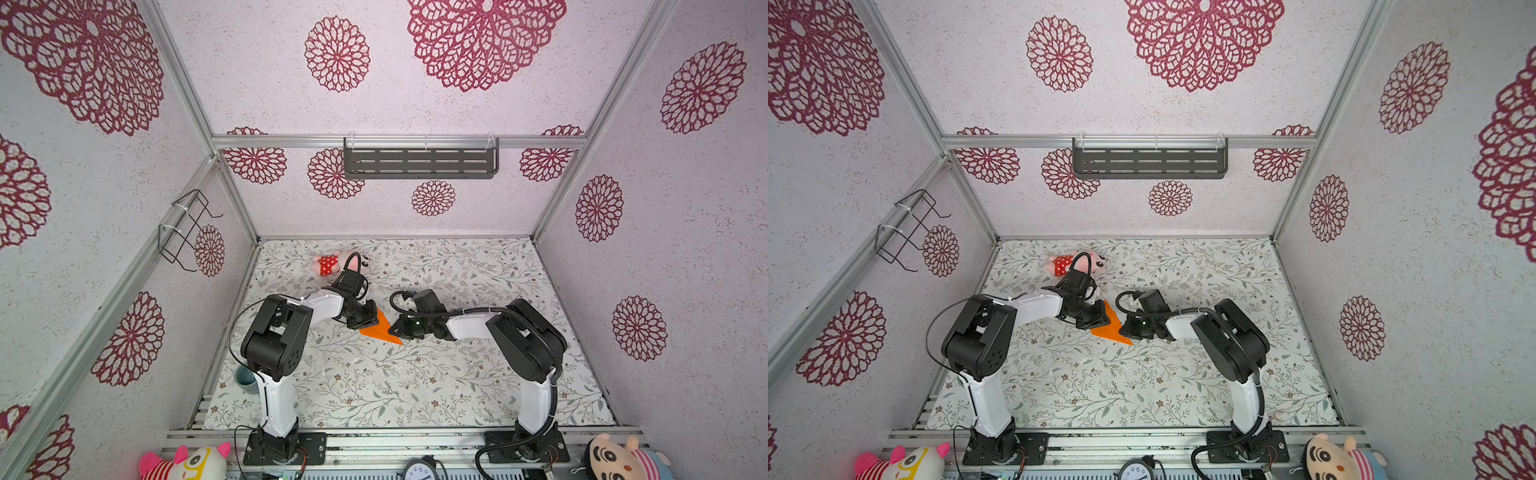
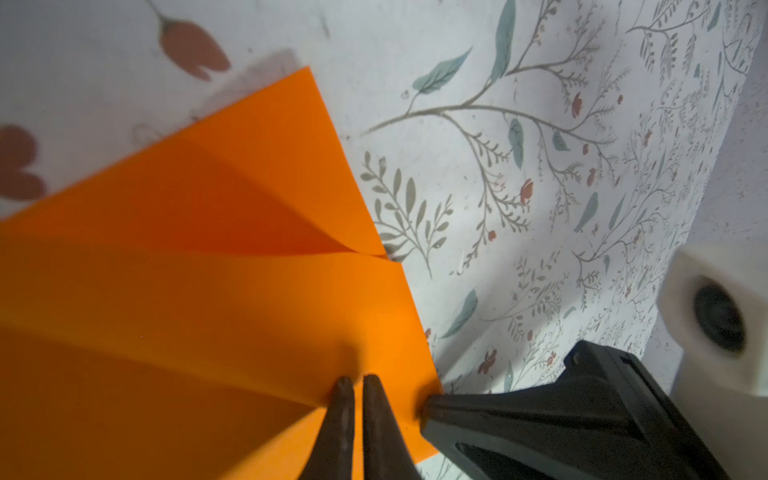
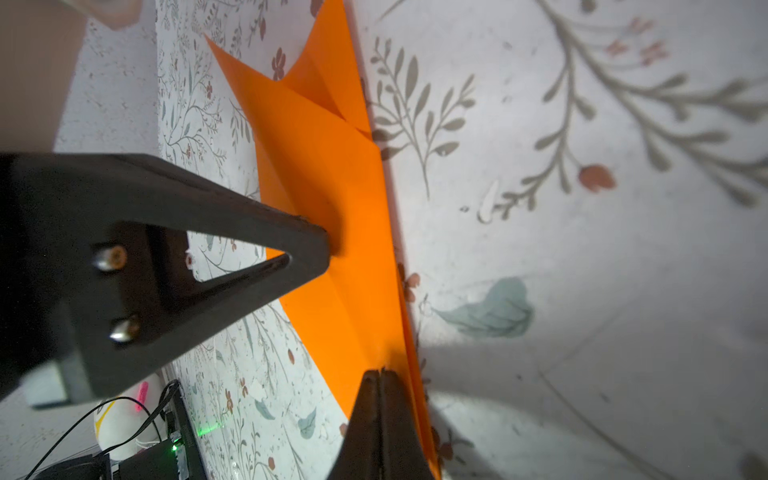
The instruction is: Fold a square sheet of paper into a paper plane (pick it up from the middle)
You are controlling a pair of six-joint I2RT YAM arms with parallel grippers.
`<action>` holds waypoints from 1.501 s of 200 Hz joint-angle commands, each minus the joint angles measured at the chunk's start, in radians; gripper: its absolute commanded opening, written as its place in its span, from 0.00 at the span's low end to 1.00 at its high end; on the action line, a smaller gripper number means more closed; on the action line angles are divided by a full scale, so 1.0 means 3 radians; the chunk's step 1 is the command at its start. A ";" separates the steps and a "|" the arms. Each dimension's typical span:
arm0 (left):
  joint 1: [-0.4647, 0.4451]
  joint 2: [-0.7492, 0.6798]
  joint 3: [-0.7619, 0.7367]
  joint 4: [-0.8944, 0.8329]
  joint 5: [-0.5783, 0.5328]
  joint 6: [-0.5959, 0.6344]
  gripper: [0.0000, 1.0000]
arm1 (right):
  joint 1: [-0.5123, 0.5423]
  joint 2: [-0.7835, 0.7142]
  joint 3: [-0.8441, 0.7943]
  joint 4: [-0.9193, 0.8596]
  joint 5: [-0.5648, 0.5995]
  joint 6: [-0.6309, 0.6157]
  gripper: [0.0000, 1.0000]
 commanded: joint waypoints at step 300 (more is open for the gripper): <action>0.0873 0.0185 -0.0567 0.0883 -0.0421 0.0115 0.01 | -0.0003 0.0156 -0.0238 -0.0415 0.0194 0.0177 0.06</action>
